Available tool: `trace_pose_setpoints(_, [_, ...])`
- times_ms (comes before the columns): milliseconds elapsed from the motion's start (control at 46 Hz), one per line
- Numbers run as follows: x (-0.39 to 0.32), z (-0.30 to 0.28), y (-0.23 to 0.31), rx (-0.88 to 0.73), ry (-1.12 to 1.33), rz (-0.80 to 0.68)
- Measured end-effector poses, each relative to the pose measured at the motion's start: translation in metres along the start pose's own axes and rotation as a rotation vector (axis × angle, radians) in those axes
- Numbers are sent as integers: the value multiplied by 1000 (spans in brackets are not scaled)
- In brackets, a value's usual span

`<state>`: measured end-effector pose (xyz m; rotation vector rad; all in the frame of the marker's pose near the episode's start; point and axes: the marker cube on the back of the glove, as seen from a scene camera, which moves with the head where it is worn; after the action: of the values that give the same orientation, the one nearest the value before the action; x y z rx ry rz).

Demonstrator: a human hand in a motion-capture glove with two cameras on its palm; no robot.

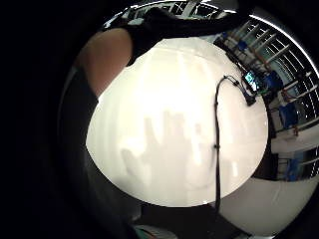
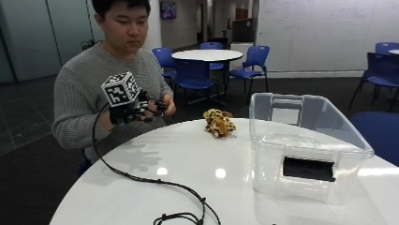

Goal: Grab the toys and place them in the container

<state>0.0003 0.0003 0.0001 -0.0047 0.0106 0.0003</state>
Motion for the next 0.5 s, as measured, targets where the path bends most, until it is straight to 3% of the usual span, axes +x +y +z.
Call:
trace_pose_setpoints(348, [-2,-3,-5,-39,18,-13])
trace_pose_setpoints(500, [-21,-18,-50,-81,-20,-147])
